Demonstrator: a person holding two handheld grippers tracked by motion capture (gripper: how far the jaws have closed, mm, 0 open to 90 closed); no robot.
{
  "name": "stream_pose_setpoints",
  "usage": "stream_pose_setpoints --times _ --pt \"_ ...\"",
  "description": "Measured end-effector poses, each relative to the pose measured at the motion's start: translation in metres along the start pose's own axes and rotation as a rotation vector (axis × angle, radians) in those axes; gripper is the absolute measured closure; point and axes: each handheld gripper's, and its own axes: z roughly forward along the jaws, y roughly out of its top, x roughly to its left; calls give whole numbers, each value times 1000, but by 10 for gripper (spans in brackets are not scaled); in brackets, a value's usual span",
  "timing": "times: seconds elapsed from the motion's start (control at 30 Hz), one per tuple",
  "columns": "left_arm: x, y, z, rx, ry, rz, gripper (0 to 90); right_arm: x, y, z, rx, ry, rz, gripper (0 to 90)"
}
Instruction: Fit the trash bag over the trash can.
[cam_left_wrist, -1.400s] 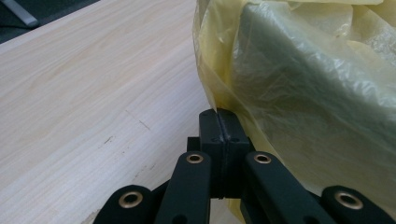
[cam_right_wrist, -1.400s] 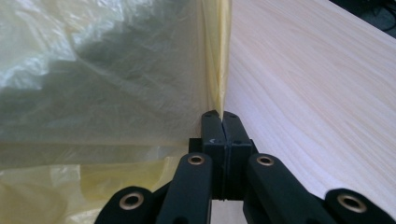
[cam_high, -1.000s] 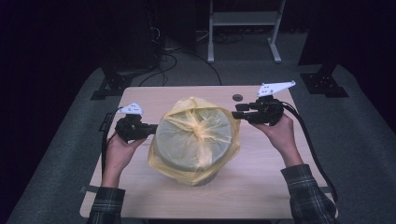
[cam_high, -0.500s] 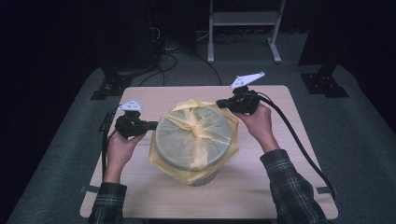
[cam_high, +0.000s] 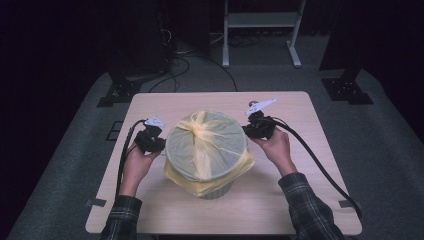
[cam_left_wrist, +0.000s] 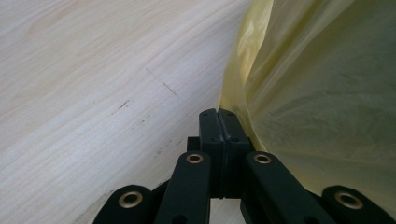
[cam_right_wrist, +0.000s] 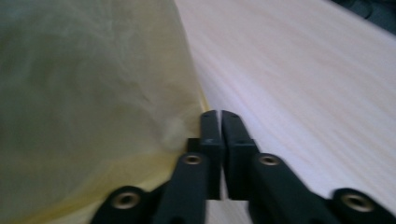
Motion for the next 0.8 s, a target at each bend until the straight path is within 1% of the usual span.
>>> stream_pose_setpoints --times 0.03,0.07,0.1,0.13,0.17,0.2,0.27,0.33,0.4,0.47,0.5,0.53,0.6,0.7,0.73,0.77,0.8 --pt "0 0 0 -7 -4 -9 899 0 0 -6 -21 -14 0 786" --pt "1 -1 -1 -11 -5 -14 899 0 0 -13 -37 -11 6 738" --pt "2 -2 -2 -14 -6 -17 899 0 1 -24 -70 9 16 689" --pt "2 -3 -3 -20 -10 -19 899 1 2 -34 -89 17 16 659" --pt "3 -4 -4 -19 -9 -19 899 3 2 -47 -107 21 2 631" --pt "3 -5 -5 -24 -9 -24 899 5 2 -55 -118 36 -6 602" --pt "3 -6 -6 -32 -13 -29 899 14 0 -77 -146 85 -24 537" --pt "3 -8 -8 -37 -17 -30 899 23 -5 -91 -153 121 -46 474" --pt "2 -9 -9 -39 -23 -32 899 37 -12 -104 -161 177 -68 393" --pt "1 -10 -10 -41 -24 -30 899 48 -17 -111 -161 204 -89 341" --pt "1 -10 -10 -42 -27 -28 899 58 -21 -114 -169 237 -103 299" --pt "0 -11 -11 -43 -31 -32 899 58 -21 -114 -169 237 -103 299" --pt "-1 -11 -12 -44 -32 -29 899 66 -24 -115 -178 267 -106 259" --pt "-2 -12 -12 -45 -36 -33 898 75 -26 -108 -149 289 -116 245" --pt "-3 -13 -12 -46 -40 -30 899 79 -28 -101 -128 296 -113 293" --pt "-3 -13 -12 -46 -40 -30 899 79 -28 -101 -128 296 -113 293" --pt "-3 -13 -12 -45 -43 -28 899 81 -29 -98 -120 300 -118 439"
